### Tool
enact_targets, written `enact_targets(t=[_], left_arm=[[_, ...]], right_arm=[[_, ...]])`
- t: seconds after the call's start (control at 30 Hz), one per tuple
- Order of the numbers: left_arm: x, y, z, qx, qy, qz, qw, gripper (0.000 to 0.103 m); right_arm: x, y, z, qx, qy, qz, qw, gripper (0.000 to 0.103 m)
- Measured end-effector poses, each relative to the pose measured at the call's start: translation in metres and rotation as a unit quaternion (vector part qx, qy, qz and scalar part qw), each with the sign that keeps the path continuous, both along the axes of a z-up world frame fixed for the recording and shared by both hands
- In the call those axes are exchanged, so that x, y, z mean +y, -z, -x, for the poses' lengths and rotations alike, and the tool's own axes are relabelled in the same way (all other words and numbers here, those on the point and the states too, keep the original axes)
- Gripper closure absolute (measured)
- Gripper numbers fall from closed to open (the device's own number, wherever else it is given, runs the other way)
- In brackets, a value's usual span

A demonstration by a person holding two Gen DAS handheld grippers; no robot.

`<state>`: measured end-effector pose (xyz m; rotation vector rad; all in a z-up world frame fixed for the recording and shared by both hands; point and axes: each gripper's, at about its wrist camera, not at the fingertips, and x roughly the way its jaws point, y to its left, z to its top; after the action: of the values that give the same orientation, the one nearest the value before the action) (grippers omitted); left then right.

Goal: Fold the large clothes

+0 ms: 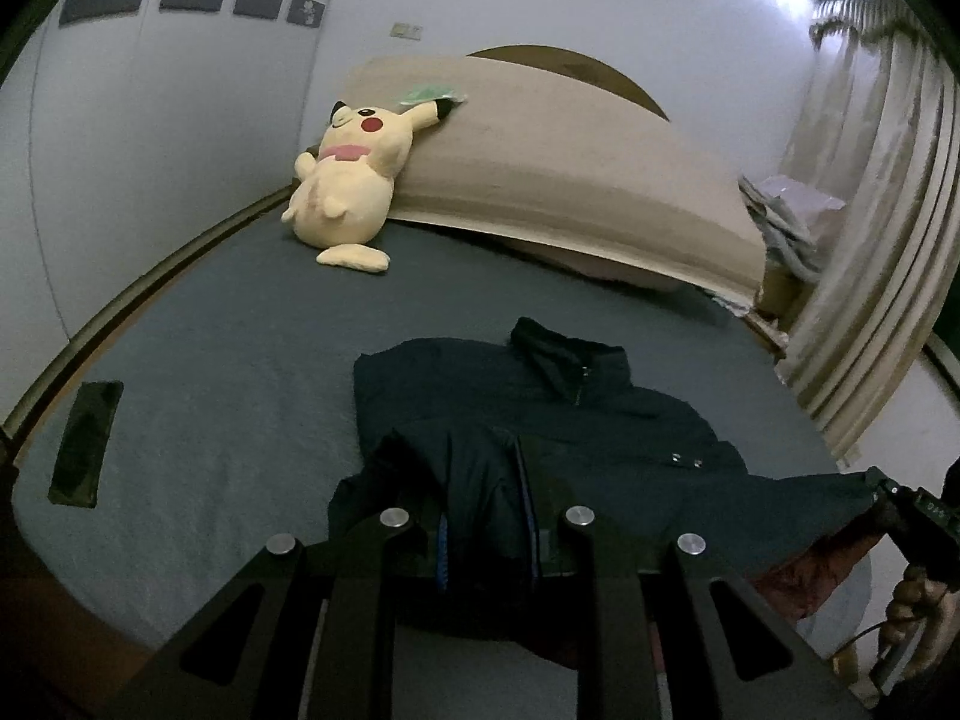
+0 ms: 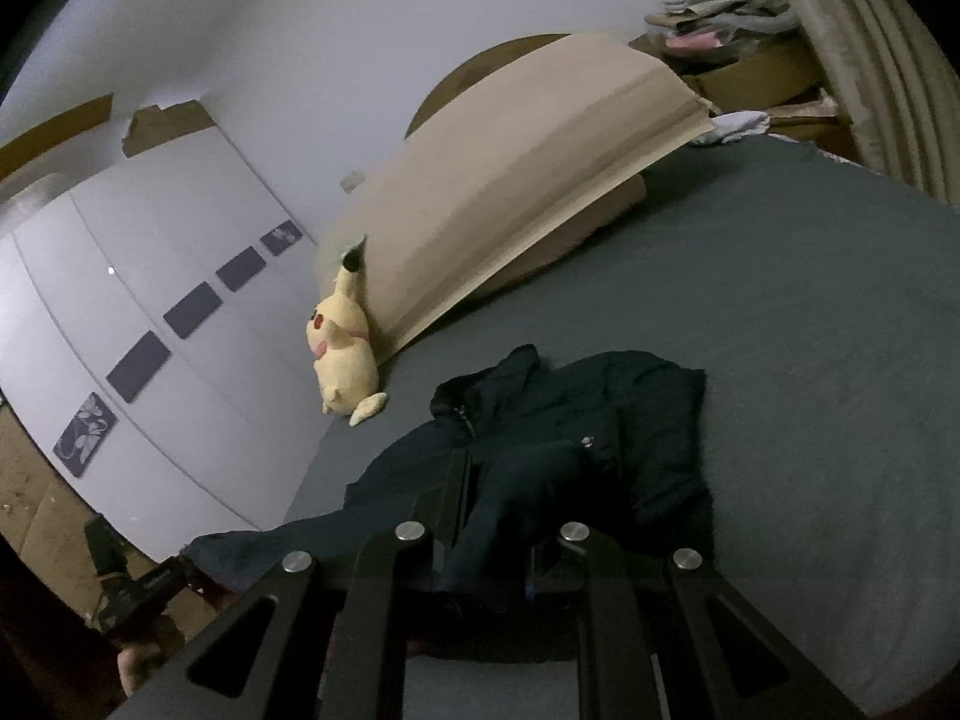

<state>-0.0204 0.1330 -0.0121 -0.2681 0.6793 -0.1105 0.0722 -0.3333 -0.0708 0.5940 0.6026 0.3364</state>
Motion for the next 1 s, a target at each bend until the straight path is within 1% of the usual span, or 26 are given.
enact_targets(t=[0.6,1.0], left_arm=[[-0.002,0.008,-0.022,0.02,-0.012,-0.015,0.9996,0.084],[-0.003,0.01,-0.049,0.029,-0.009,-0.019,0.9994,0.084]], right_arm=[[0.008,-0.001,-0.018,0.014,0.011,0.003,1.0,0.089],[0.012,-0.001,-0.035,0.018,0.02,0.005,1.0,0.089]])
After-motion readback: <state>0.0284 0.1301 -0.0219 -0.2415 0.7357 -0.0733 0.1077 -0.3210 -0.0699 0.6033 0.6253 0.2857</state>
